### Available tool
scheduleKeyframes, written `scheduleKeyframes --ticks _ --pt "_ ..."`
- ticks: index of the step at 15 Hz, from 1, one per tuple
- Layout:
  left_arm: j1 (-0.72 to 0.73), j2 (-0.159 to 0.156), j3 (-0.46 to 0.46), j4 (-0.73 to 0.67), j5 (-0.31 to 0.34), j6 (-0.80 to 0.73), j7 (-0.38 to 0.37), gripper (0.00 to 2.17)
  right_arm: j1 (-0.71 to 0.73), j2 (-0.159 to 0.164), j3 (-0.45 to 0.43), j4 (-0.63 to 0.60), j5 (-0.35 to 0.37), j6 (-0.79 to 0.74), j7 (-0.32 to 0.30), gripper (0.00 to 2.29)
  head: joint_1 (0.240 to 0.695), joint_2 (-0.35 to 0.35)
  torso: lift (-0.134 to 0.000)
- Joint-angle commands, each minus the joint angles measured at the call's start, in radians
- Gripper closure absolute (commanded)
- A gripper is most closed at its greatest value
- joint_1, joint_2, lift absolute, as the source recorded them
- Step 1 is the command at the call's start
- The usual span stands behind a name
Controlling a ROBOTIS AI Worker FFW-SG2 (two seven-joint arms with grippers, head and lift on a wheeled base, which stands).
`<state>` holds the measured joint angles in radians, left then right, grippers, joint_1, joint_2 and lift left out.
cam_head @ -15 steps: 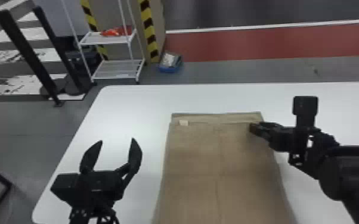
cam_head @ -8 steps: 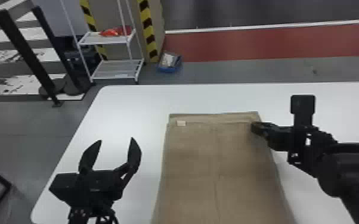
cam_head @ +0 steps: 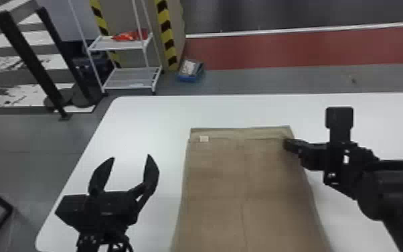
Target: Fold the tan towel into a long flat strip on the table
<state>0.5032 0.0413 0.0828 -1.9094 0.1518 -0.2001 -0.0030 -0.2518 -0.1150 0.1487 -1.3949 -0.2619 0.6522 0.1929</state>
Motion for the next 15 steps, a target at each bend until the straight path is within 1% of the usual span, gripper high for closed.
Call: scheduleKeyframes --ticks 1,3,7,11,15 --pt "0.0 0.0 0.0 0.001 0.0 0.0 0.0 0.09 0.008 0.0 -0.003 -0.004 -0.005 0.001 0.0 1.29 0.695 0.156 -0.123" --pt "0.0 0.0 0.0 0.001 0.0 0.0 0.0 0.09 0.023 -0.002 -0.008 -0.032 -0.014 0.001 0.0 1.29 0.695 0.156 -0.123" --pt "0.0 0.0 0.0 0.003 0.0 0.0 0.0 0.09 0.072 -0.002 -0.012 -0.162 -0.022 0.031 0.0 1.29 0.695 0.16 -0.123" --pt "0.0 0.0 0.0 0.003 0.002 0.0 0.0 0.09 0.106 -0.002 -0.014 -0.256 -0.033 0.05 0.0 1.29 0.695 0.173 -0.123" --pt "0.0 0.0 0.0 0.003 0.0 0.0 0.0 0.09 0.106 -0.003 -0.014 -0.266 -0.017 0.083 -0.001 1.29 0.695 0.181 -0.123"
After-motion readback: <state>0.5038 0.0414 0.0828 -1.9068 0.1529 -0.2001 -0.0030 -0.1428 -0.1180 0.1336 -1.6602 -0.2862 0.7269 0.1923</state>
